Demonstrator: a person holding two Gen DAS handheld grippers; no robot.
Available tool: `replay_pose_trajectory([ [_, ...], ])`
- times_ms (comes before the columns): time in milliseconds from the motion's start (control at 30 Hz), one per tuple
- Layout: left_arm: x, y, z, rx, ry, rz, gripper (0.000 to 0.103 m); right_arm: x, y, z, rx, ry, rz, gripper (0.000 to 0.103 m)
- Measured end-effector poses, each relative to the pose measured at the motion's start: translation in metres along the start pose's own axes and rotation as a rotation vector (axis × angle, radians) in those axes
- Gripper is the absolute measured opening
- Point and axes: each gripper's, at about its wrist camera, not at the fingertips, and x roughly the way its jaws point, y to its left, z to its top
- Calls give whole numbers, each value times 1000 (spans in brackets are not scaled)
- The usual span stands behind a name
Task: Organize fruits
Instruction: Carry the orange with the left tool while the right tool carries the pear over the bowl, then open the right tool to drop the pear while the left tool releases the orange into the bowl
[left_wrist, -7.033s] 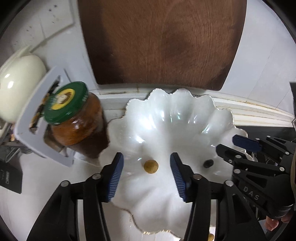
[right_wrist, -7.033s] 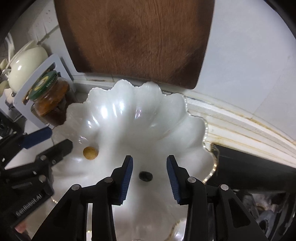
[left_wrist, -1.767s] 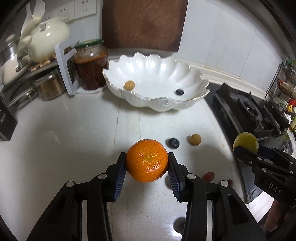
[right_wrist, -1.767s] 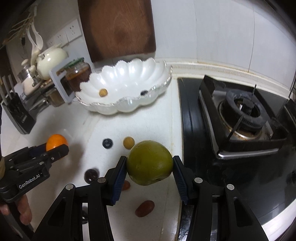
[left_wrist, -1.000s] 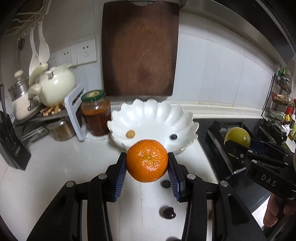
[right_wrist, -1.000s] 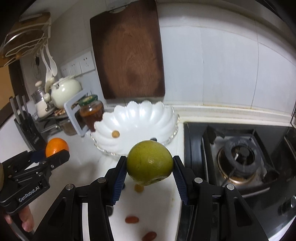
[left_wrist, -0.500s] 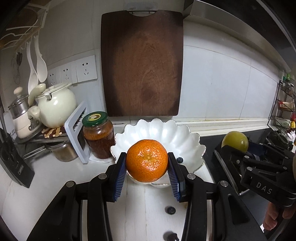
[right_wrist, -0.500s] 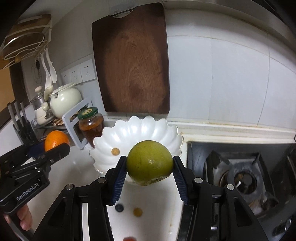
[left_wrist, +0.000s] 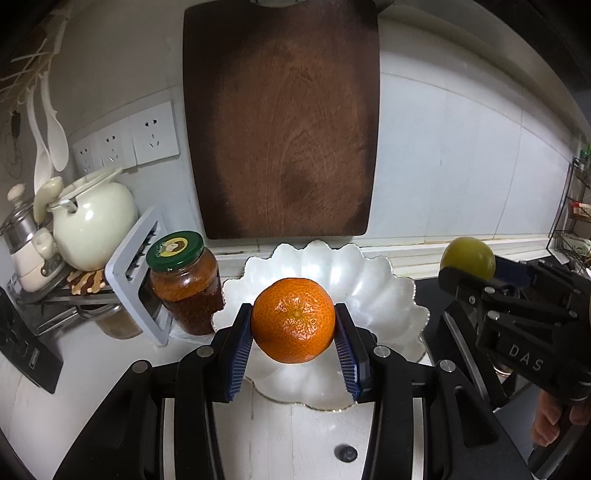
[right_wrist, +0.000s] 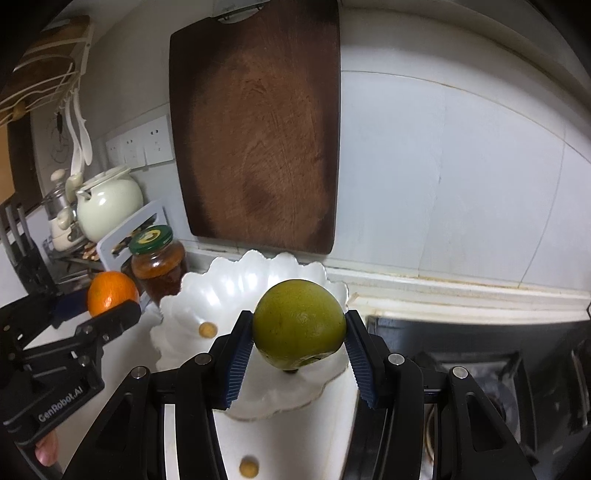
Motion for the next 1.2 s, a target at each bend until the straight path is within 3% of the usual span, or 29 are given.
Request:
replay_pose_trajectory([
  [267,33,1,11,-10,59,7,42,37,-5,19,-11,48,22,50],
  [467,60,4,16,-19,112,15,42,77,-7,25,-21,132,45,50],
  [967,133,19,10,-67,280,19,42,146,-8,17,-68,285,46,50],
  [1200,150,16,8,-57,316,32,42,164,-7,9,-80,334,49,50],
])
